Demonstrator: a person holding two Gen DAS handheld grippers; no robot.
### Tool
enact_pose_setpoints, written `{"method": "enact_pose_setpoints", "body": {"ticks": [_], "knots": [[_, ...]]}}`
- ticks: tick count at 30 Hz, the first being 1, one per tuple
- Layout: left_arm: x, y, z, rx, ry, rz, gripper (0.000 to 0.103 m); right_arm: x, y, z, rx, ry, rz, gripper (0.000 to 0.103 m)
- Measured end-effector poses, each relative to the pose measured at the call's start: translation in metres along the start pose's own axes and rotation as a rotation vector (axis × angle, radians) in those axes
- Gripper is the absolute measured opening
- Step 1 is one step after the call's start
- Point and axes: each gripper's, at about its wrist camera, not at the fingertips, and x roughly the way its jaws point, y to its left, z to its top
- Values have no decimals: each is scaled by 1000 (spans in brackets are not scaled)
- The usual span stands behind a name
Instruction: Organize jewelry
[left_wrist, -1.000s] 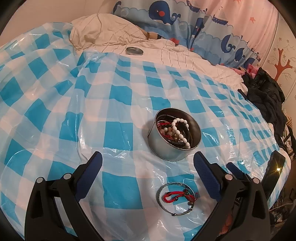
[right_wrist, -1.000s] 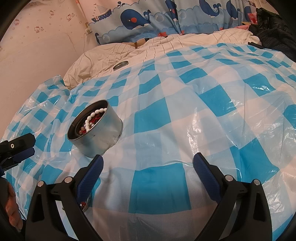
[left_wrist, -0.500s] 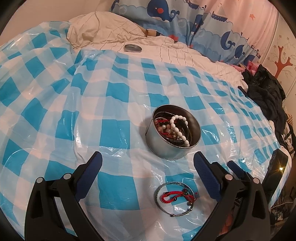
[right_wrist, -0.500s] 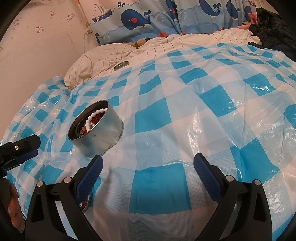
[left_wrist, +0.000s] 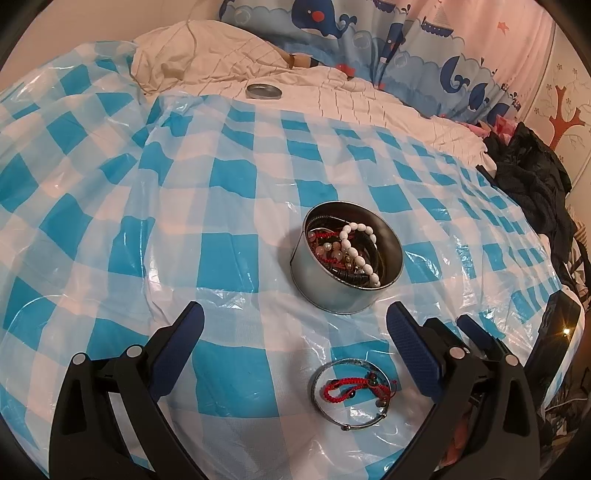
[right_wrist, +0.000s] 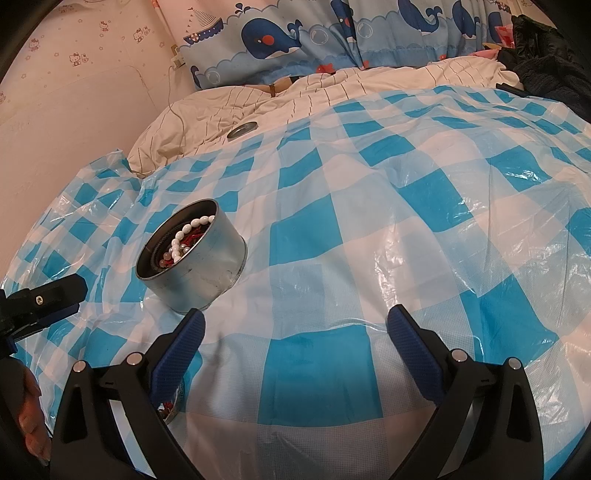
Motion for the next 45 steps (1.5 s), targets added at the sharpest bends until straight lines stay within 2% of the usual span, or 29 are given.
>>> {"method": "enact_pose_setpoints", "body": {"ticks": [45], "knots": [[15, -14, 1, 19, 24, 13, 95, 1, 0, 0, 3, 1, 3, 95]]}}
